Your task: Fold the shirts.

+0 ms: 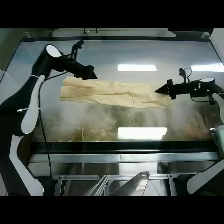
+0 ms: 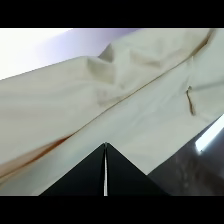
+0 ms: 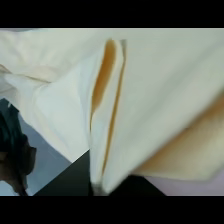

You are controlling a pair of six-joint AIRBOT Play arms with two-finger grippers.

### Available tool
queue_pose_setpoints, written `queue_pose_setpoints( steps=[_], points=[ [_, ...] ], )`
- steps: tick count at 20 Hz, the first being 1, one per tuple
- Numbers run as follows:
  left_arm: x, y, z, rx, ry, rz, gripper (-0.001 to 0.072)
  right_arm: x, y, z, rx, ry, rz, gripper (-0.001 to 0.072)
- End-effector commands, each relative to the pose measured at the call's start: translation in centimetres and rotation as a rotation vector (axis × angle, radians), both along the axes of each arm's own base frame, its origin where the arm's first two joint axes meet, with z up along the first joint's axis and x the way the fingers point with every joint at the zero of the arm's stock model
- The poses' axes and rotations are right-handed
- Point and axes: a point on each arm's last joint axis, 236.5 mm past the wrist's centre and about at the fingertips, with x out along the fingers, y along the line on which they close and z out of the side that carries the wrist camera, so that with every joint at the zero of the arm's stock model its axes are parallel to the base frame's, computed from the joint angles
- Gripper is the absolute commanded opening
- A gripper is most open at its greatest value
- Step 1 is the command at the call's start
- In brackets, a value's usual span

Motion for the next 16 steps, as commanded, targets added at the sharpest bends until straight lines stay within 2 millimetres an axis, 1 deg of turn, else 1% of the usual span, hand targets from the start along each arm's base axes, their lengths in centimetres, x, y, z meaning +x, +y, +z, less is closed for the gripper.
queue_pose_setpoints(
  steps=[1, 3, 5, 6, 7, 8, 10, 11, 12, 13, 14, 15, 16],
  points=[
    [-1.0, -6.2, -3.3, -0.003, 0.009, -0.009, 0.0009, -0.8, 0.5, 5.6, 0.027, -0.045, 0.064, 0.0027],
    [-3.0, -9.3, -6.5, 0.009, 0.066, -0.042, 0.0009, -1.5, 0.8, 9.6, 0.028, -0.094, 0.109, 0.0026],
    [-4.2, -11.9, -8.2, 0.008, 0.112, -0.051, 0.0009, -2.0, 1.0, 13.6, 0.014, -0.148, 0.133, 0.0026],
    [-4.5, -12.8, -8.7, 0.005, 0.117, -0.047, 0.0009, -2.2, 1.1, 15.4, 0.004, -0.177, 0.136, 0.0026],
    [-4.6, -13.6, -9.1, 0.0, 0.117, -0.036, 0.0009, -2.3, 1.1, 16.8, -0.006, -0.205, 0.142, 0.0026],
    [-4.6, -14.4, -9.4, -0.016, 0.126, -0.013, 0.0009, -2.3, 1.1, 17.8, -0.012, -0.218, 0.138, 0.0026],
    [-4.9, -16.5, -8.8, -0.104, 0.159, 0.015, 0.0009, -2.5, 1.2, 19.1, -0.02, -0.239, 0.141, 0.0026],
    [-5.2, -17.3, -7.9, -0.154, 0.184, 0.022, 0.001, -2.5, 1.2, 19.3, -0.017, -0.231, 0.137, 0.0027],
    [-5.4, -18.0, -6.1, -0.217, 0.208, 0.02, 0.001, -2.5, 1.2, 19.3, -0.017, -0.228, 0.134, 0.0026],
    [-5.6, -18.1, -3.3, -0.283, 0.228, 0.006, 0.001, -2.5, 1.2, 19.3, -0.017, -0.227, 0.134, 0.0027],
    [-5.8, -17.8, 0.3, -0.351, 0.22, -0.028, 0.001, -2.5, 1.2, 19.3, -0.012, -0.213, 0.126, 0.0026],
    [-6.0, -16.8, 4.8, -0.415, 0.194, -0.071, 0.001, -2.5, 1.2, 19.3, -0.009, -0.203, 0.121, 0.0027],
    [-6.3, -15.2, 9.2, -0.463, 0.161, -0.101, 0.0009, -2.4, 1.4, 19.3, -0.01, -0.206, 0.119, 0.0026]
  ],
)
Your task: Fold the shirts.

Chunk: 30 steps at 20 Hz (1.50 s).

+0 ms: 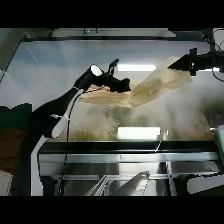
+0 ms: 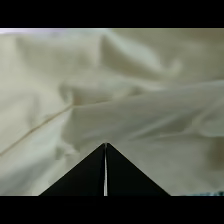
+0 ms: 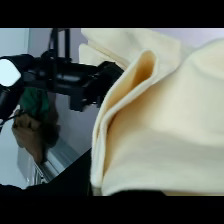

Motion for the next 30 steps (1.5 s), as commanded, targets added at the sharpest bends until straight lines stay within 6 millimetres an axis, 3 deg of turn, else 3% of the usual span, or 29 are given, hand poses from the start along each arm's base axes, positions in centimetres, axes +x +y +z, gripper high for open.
queue_pose_setpoints(
  steps=[1, 2, 4, 5, 7, 9, 11, 12, 13, 14, 15, 16, 18, 21, 23, 24, 26, 28, 29, 30],
  points=[
    [-1.5, 3.4, 14.3, -0.224, -0.077, -0.071, 0.0009, 0.4, 0.9, 0.5, 0.002, 0.002, -0.013, 0.0026],
    [-1.7, 5.9, 18.9, -0.241, -0.151, -0.061, 0.0009, 0.8, 2.2, 0.5, 0.001, -0.013, -0.009, 0.0027],
    [-2.3, 10.7, 26.7, -0.265, -0.292, 0.02, 0.001, 1.9, 7.1, 0.7, -0.007, -0.065, 0.009, 0.0026],
    [-2.7, 13.4, 30.1, -0.271, -0.362, 0.082, 0.001, 2.6, 10.7, 0.9, -0.008, -0.104, 0.014, 0.0027],
    [-4.0, 17.9, 34.2, -0.245, -0.476, 0.17, 0.0011, 3.4, 19.0, 0.4, -0.003, -0.175, 0.019, 0.0027],
    [-5.4, 21.4, 35.5, -0.191, -0.55, 0.196, 0.0016, 3.8, 27.6, -1.7, 0.0, -0.242, -0.012, 0.0027],
    [-6.8, 23.9, 34.9, -0.15, -0.563, 0.192, 0.0019, 4.3, 34.6, -5.1, -0.015, -0.305, -0.108, 0.0028],
    [-7.1, 24.9, 34.0, -0.134, -0.554, 0.201, 0.0019, 4.0, 37.3, -7.1, -0.018, -0.316, -0.147, 0.0095],
    [-7.2, 25.9, 33.1, -0.122, -0.54, 0.212, 0.0019, 3.2, 39.5, -8.8, -0.015, -0.3, -0.152, 0.0323],
    [-7.1, 26.9, 32.1, -0.112, -0.519, 0.232, 0.0019, 1.9, 41.2, -10.5, -0.024, -0.285, -0.125, 0.0395],
    [-6.9, 27.7, 31.0, -0.106, -0.498, 0.249, 0.002, 1.1, 42.1, -11.3, -0.029, -0.276, -0.105, 0.0395],
    [-6.7, 28.3, 29.9, -0.109, -0.467, 0.267, 0.002, 0.8, 42.3, -11.4, -0.029, -0.275, -0.1, 0.0381],
    [-6.4, 29.2, 28.1, -0.126, -0.42, 0.289, 0.002, 1.4, 41.3, -9.0, -0.009, -0.295, -0.102, 0.0033],
    [-6.7, 29.6, 27.7, -0.206, -0.401, 0.288, 0.002, 2.8, 36.3, -3.3, -0.007, -0.34, -0.066, 0.0024],
    [-7.4, 29.4, 28.0, -0.239, -0.399, 0.257, 0.0019, 3.1, 30.6, -2.0, -0.079, -0.26, -0.053, 0.0024],
    [-7.8, 29.5, 27.9, -0.239, -0.393, 0.245, 0.0019, 3.0, 27.2, -2.8, -0.156, -0.198, -0.048, 0.0024],
    [-8.6, 29.3, 27.8, -0.24, -0.38, 0.212, 0.0019, 1.5, 20.2, -6.8, -0.356, -0.031, -0.022, 0.0024],
    [-9.4, 28.6, 27.6, -0.239, -0.385, 0.165, 0.0019, -0.2, 15.8, -12.0, -0.474, 0.134, -0.044, 0.0026],
    [-9.6, 28.2, 27.6, -0.241, -0.386, 0.148, 0.0019, -0.6, 14.9, -14.3, -0.483, 0.195, -0.073, 0.0082],
    [-9.7, 27.9, 27.6, -0.241, -0.389, 0.139, 0.0019, -0.5, 14.5, -16.1, -0.48, 0.235, -0.102, 0.0397]
  ],
)
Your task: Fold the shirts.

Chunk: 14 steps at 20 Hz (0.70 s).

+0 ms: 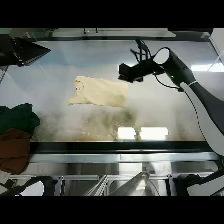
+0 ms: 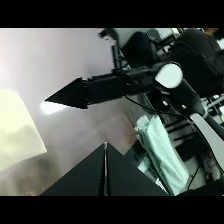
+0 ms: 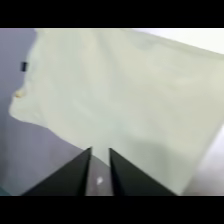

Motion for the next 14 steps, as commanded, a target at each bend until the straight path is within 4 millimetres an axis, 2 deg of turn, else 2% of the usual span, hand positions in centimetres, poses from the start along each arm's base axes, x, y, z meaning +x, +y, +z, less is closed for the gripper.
queue_pose_setpoints(
  steps=[1, 4, 9, 11, 13, 14],
  points=[
    [-1.1, -1.2, -0.1, 0.003, -0.016, -0.067, 0.0019, -1.8, -5.5, -7.3, -0.121, 0.227, -0.117, 0.0706],
    [-2.0, -2.6, -0.1, 0.006, -0.014, -0.115, 0.0019, -0.4, -3.8, -10.6, -0.025, 0.272, -0.177, 0.0704],
    [-2.6, -3.2, -0.2, 0.007, -0.01, -0.146, 0.0019, 1.5, 0.6, -12.2, 0.231, 0.282, -0.191, 0.0704],
    [-2.9, -3.3, -0.3, 0.009, -0.005, -0.161, 0.0019, 2.0, 2.5, -12.2, 0.361, 0.305, -0.2, 0.0704],
    [-3.2, -3.3, -0.3, 0.009, -0.002, -0.171, 0.0019, 2.8, 4.3, -11.2, 0.5, 0.273, -0.191, 0.0704],
    [-3.2, -3.3, -0.3, 0.01, -0.003, -0.172, 0.0019, 3.3, 4.9, -10.7, 0.553, 0.259, -0.195, 0.0673]
  ],
)
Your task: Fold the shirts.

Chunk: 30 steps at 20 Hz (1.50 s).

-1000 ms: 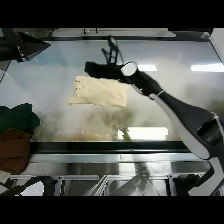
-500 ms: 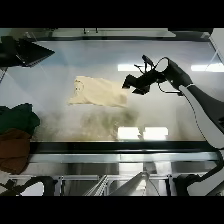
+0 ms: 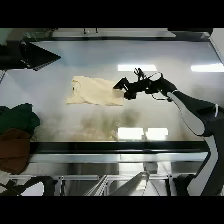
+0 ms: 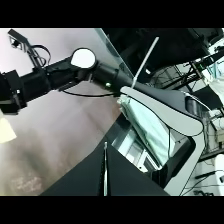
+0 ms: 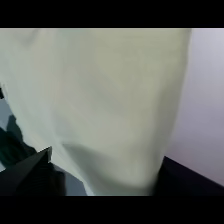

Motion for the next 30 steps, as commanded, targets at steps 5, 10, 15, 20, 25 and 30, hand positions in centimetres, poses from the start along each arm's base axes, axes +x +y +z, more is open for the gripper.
queue_pose_setpoints(
  steps=[5, 10, 15, 20, 25, 30],
  points=[
    [-0.5, -0.1, -0.1, 0.003, 0.006, -0.023, 0.0019, 2.6, 2.5, 2.7, 0.243, -0.113, -0.074, 0.0026],
    [-0.5, -0.1, -0.1, 0.003, 0.007, -0.023, 0.0019, 3.6, -1.2, 12.1, 0.322, -0.259, -0.045, 0.0024],
    [-1.1, -0.2, -0.2, 0.005, 0.014, -0.047, 0.0019, 1.8, -17.5, 25.2, 0.137, -0.42, -0.122, 0.0025],
    [-2.1, -0.4, -0.4, 0.01, 0.026, -0.089, 0.0018, -10.1, -39.2, 25.4, -0.51, -0.122, -0.441, 0.0024],
    [-2.1, -0.9, -0.3, 0.017, -0.017, -0.104, 0.0018, -22.8, -50.3, 26.3, -0.688, 0.148, -0.741, 0.0025],
    [-3.1, -3.1, -0.3, 0.017, -0.024, -0.163, 0.0019, -30.4, -55.0, 27.7, -0.7, 0.226, -0.961, 0.0026]
  ],
)
